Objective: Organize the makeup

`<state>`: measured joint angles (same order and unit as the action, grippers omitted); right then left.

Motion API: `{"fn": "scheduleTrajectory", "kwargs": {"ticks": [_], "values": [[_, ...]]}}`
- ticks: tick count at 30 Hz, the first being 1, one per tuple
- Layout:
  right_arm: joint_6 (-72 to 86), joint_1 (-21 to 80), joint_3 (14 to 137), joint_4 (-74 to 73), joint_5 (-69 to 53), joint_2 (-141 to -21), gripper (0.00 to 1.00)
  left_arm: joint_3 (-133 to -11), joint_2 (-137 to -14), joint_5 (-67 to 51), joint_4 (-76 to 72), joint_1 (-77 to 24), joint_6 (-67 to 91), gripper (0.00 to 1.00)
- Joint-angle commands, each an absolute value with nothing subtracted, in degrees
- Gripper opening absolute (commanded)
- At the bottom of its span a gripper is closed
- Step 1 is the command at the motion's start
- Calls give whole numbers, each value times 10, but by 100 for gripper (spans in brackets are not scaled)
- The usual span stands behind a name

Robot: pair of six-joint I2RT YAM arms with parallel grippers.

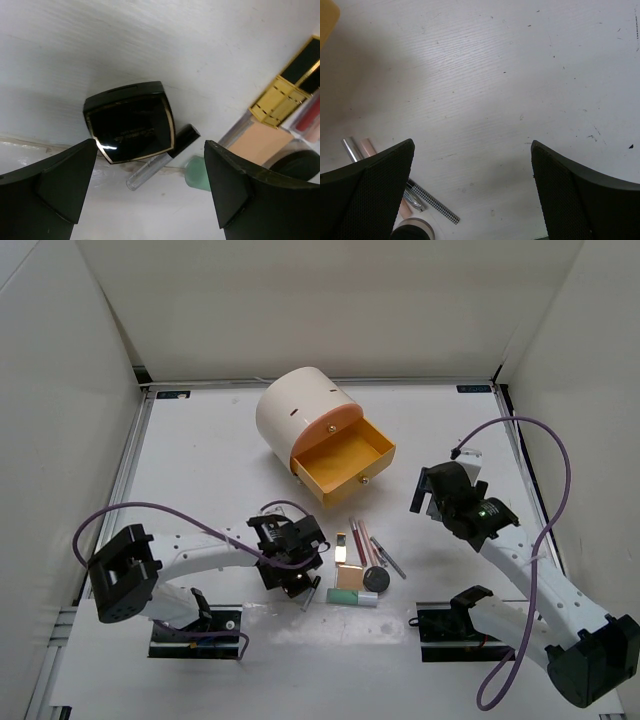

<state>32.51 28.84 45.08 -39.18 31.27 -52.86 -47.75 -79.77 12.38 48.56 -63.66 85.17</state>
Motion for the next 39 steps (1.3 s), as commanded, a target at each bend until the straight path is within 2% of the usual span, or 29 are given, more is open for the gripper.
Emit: {"fn": "scheduleTrajectory", "kwargs": {"ticks": [1, 12, 13, 14, 16, 17, 19, 21, 24, 29, 33, 34, 39], "values": [[320, 285, 442, -392, 313, -524, 99, -470, -794, 146, 510, -645, 911, 98], [325, 285, 441, -387, 316, -527, 99, -456, -849, 150, 489, -635, 919, 98], [325, 285, 441, -383, 318, -526, 99, -451, -846, 147, 482, -633, 918, 93], [325, 285, 441, -383, 318, -527, 99, -447, -844, 142, 475, -629, 912, 78], [323, 287, 443, -382, 320, -527, 99, -439, -837, 143, 475, -624, 911, 63], [322, 285, 444, -383, 320, -531, 99, -438, -830, 148, 476, -624, 914, 51], [320, 285, 446, -383, 323, -531, 99, -439, -823, 159, 482, -621, 918, 40], [313, 285, 455, -383, 323, -533, 99, -448, -817, 162, 499, -617, 918, 34], [295, 287, 465, -387, 323, -534, 99, -494, -803, 193, 587, -626, 918, 33], [281, 287, 466, -376, 336, -527, 99, -705, -794, 343, 675, -667, 814, 33], [288, 281, 454, -364, 327, -513, 99, -833, -831, 413, 595, -663, 656, 38], [295, 285, 454, -364, 323, -511, 99, -852, -840, 416, 575, -654, 595, 39], [292, 285, 442, -366, 288, -489, 99, -944, -903, 388, 494, -565, 513, 40]]}}
